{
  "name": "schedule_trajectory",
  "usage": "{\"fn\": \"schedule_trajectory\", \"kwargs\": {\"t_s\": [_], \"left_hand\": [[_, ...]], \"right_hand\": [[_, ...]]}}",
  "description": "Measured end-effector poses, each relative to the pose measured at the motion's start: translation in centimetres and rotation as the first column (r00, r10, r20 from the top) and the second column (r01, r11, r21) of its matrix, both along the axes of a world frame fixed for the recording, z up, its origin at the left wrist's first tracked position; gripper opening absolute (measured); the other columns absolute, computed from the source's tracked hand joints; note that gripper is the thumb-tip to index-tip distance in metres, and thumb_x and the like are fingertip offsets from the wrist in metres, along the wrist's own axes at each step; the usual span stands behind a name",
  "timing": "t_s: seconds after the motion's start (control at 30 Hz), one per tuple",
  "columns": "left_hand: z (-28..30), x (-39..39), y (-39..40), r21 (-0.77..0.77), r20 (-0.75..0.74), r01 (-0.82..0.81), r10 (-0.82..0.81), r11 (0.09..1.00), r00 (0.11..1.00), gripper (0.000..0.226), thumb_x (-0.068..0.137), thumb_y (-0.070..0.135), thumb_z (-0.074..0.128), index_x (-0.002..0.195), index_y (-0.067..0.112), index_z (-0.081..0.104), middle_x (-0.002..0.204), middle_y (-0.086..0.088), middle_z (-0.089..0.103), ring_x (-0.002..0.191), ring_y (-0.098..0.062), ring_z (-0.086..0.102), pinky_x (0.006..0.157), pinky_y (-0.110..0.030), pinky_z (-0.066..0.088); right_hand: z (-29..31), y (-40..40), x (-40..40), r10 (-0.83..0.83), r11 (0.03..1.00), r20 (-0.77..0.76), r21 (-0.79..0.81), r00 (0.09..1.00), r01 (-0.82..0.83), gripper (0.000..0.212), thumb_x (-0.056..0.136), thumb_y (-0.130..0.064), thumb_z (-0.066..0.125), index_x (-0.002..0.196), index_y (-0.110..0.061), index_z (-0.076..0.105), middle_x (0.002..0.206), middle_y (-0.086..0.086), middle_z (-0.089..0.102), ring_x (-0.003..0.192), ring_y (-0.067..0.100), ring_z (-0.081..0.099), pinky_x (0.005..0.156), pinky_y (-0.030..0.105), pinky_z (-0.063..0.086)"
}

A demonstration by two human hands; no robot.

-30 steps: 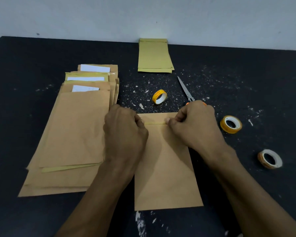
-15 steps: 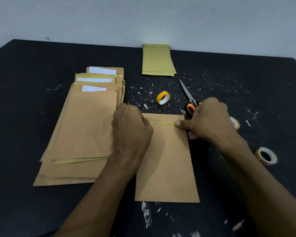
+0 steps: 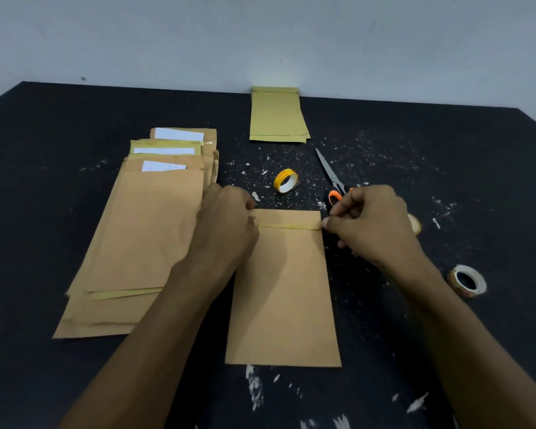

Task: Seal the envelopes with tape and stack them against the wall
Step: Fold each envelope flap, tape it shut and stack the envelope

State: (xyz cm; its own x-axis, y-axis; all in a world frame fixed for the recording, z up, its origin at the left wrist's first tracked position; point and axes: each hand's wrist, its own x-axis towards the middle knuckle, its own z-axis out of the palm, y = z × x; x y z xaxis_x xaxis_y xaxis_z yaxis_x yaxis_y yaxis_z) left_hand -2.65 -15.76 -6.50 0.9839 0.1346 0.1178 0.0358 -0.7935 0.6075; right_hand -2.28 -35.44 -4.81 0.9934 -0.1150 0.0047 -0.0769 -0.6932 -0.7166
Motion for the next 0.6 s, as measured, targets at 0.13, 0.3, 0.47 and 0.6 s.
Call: {"fn": "schedule_trajectory", "kwargs": {"t_s": [0.13,0.3,0.47,0.6], "left_hand": [[1.3,0.2,0.9,-0.057,-0.053,0.076,-0.079,0.995,0.995,0.013,0.084,0.006,0.069,0.082,0.019,0.065,0.084,0.003,0.062,0.083,-0.014,0.059,0.063,-0.019,0.042],[4.3,0.4,2.4,-0.556,-0.054,0.126,-0.187,0.822,0.981,0.005,0.090,0.003,0.068,0.088,0.006,0.065,0.053,0.003,0.060,0.045,-0.004,0.046,0.045,-0.017,0.037],[7.5,2.9,3.6,-0.812,0.044,0.074,-0.066,0.579,0.997,0.002,0.092,-0.003,0.062,0.092,-0.001,0.062,0.060,-0.004,0.053,0.044,-0.008,0.039,0.036,-0.019,0.031],[8.2,5.6,4.8,-0.849,-0.041,-0.088,0.101,0.520,0.994,0.007,0.090,-0.004,0.063,0.085,0.001,0.064,0.065,-0.007,0.060,0.042,-0.008,0.046,0.036,-0.020,0.034]], "right_hand": [[-0.2,0.6,-0.2,0.004,0.996,0.100,0.093,0.995,-0.013,0.017,0.080,-0.031,0.081,0.084,-0.023,0.067,0.070,0.001,0.067,0.066,0.013,0.064,0.062,0.030,0.052],[1.3,0.9,-0.9,0.131,0.900,-0.061,0.426,0.990,-0.093,0.029,0.078,-0.034,0.083,0.100,-0.021,0.072,0.086,-0.001,0.076,0.079,0.011,0.073,0.059,0.020,0.052],[2.5,-0.1,0.1,0.530,0.685,-0.224,0.682,0.818,-0.257,0.041,0.069,-0.008,0.086,0.107,-0.001,0.071,0.104,0.012,0.077,0.097,0.028,0.074,0.082,0.037,0.061],[3.3,-0.3,2.5,0.397,0.711,-0.184,0.681,0.899,-0.175,0.031,0.076,0.002,0.081,0.104,0.006,0.068,0.094,0.016,0.076,0.077,0.024,0.072,0.052,0.026,0.055]]}}
